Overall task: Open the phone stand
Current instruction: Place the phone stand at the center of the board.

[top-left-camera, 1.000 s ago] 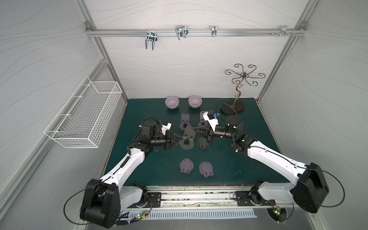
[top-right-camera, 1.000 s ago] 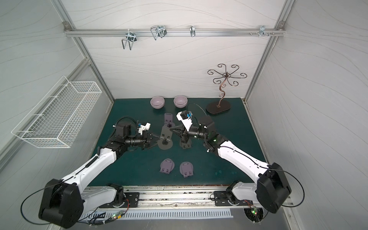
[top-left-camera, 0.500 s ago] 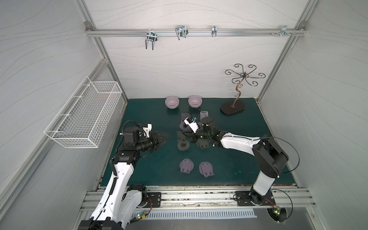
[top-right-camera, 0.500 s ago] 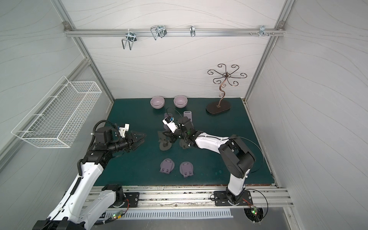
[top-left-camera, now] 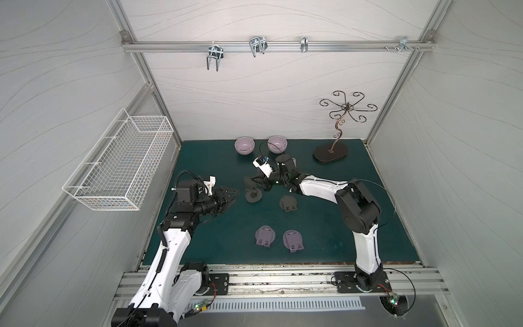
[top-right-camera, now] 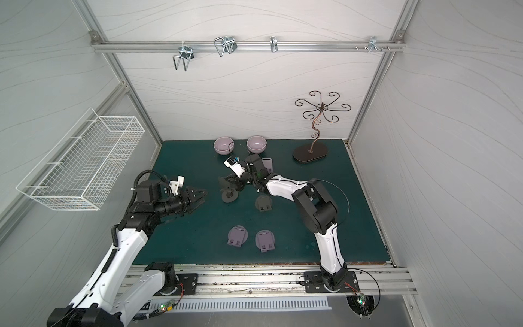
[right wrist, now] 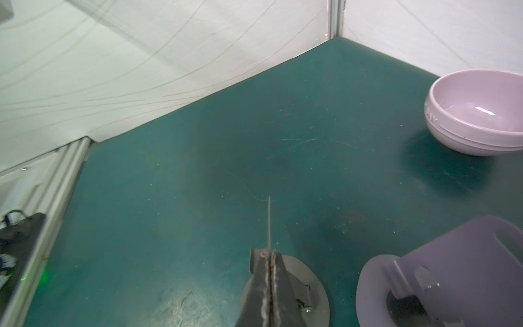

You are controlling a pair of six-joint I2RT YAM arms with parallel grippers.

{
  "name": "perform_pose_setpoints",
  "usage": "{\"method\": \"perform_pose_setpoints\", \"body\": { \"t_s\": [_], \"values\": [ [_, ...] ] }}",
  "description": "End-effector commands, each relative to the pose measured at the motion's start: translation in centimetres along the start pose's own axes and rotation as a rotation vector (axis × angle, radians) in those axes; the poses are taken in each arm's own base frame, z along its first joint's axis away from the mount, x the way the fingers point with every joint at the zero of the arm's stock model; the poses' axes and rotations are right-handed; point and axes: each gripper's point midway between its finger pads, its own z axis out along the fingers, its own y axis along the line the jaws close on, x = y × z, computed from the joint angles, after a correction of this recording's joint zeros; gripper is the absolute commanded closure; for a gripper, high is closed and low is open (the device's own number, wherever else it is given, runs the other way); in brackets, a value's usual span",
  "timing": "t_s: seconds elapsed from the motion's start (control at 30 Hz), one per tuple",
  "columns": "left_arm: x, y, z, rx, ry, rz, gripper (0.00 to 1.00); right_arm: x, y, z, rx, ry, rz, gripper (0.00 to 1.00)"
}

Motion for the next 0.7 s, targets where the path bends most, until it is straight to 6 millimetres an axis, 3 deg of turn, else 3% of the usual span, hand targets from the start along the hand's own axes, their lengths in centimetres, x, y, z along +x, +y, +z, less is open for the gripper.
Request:
{"method": "perform_pose_setpoints", "body": {
  "t_s": [0.0, 0.4, 0.67],
  "values": [
    [-0.9, -1.1, -0.4, 0.017, -0.029, 0.053, 0.44, 2.0, 1.1, -0.4, -0.134, 0.087, 0.07, 1.0],
    [-0.9, -1.2, -0.3, 0.022, -0.024, 0.051, 0.44, 7.3, 3.5, -0.7, -0.215, 0.248, 0.165, 1.0],
    [-0.7, -1.4, -0.4, 0.027, -0.019, 0.058, 0.43, 6.4, 3.3, -0.9, -0.204, 0.273, 0.101, 0.98]
  ]
}}
